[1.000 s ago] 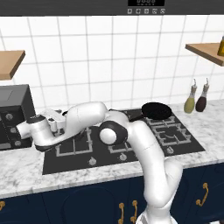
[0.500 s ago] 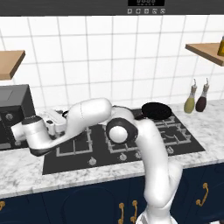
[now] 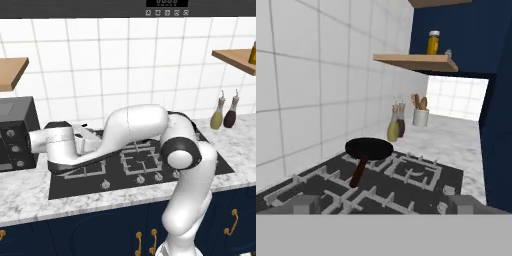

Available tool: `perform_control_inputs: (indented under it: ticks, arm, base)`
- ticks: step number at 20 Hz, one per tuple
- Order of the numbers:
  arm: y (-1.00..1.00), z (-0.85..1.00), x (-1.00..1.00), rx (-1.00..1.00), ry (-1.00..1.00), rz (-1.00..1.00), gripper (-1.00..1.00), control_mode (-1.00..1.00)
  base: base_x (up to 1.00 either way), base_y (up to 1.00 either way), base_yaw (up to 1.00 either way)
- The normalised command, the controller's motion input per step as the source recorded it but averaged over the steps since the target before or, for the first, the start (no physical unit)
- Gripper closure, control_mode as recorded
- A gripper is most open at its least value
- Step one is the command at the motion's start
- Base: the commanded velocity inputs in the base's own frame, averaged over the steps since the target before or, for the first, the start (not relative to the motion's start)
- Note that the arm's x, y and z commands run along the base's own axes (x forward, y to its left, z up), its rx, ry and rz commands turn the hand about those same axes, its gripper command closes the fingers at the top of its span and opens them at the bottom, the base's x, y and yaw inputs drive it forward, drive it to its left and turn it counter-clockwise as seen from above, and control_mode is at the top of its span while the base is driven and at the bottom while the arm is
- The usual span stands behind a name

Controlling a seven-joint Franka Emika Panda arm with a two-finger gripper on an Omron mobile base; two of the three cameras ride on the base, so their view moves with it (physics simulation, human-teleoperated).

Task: Pick the kettle from the counter and place it on a stove burner. Then turn the burner on.

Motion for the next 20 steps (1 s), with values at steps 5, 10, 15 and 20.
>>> perform_control_inputs:
  ticks: [5, 10, 15, 20]
  arm:
    - [-0.50, 0.10, -0.40, 0.17, 0.30, 0.33, -1.00, -1.00]
    - [-0.16, -0.22, 0.09, 0.27, 0.54, 0.38, -1.00, -1.00]
    - [-0.01, -0.44, 0.34, 0.27, 0.69, 0.38, -1.00, -1.00]
    - [0.06, -0.68, 0.10, 0.21, 0.32, 0.17, -1.00, -1.00]
  base:
    - [0.00, 0.00, 0.00]
    - [0.00, 0.00, 0.00]
    - [0.00, 0.00, 0.00]
    - [0.00, 0.00, 0.00]
